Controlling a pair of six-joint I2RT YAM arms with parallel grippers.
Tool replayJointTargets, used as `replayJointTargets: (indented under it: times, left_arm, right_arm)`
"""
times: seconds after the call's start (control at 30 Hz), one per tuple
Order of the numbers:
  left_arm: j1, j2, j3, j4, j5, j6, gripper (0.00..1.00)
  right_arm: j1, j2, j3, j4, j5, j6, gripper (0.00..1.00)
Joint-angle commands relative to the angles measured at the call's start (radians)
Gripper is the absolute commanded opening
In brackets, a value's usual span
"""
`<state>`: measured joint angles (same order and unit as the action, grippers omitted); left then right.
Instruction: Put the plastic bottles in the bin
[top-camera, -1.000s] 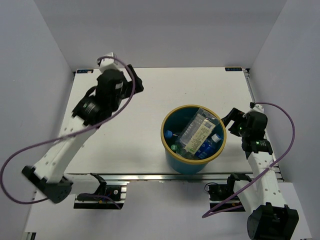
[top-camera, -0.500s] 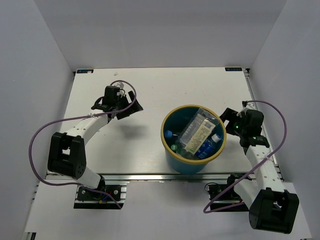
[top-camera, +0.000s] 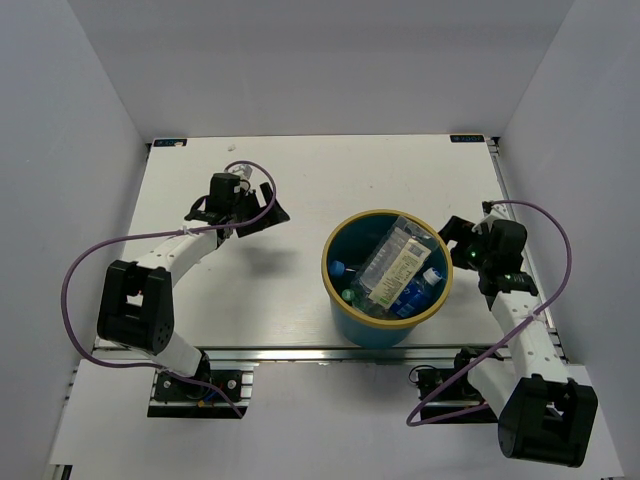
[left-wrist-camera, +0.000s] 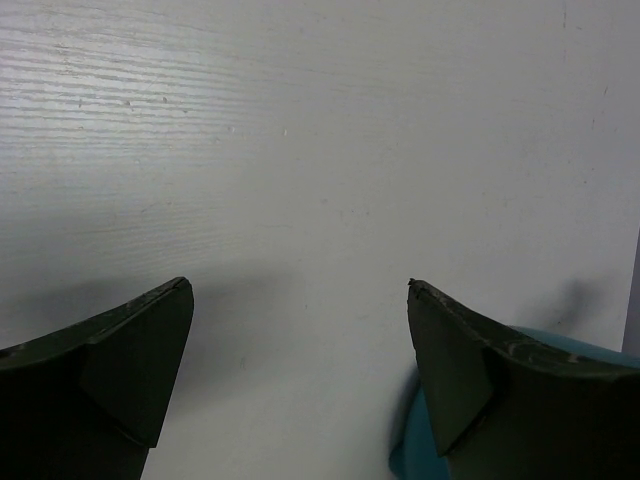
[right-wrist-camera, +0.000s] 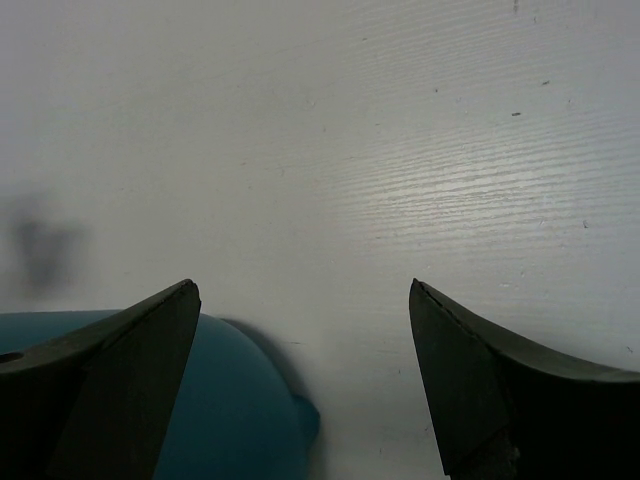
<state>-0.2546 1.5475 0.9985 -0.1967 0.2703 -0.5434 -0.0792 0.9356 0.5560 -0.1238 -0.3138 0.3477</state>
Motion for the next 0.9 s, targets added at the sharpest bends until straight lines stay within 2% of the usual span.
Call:
replayJointTargets:
  times: [0.0,0.53,0.87]
  left_arm:
    - [0.003,-0.030,-0.008,0.023,0.015,0.026,0.97]
    - [0.003,-0.020,-0.004,-0.007,-0.042,0.059,0.98]
    - [0.002,-0.029,-0.004,-0.012,-0.049,0.066,0.98]
  right_arm:
    - [-0.007,-0.032,-0.018,0.052,0.009,-0.023,0.89]
    - [-0.007,-0.043,-0.030,0.101,0.004,0.007,0.89]
    - [-0.007,-0.103,-0.059,0.151,0.024,0.016,0.89]
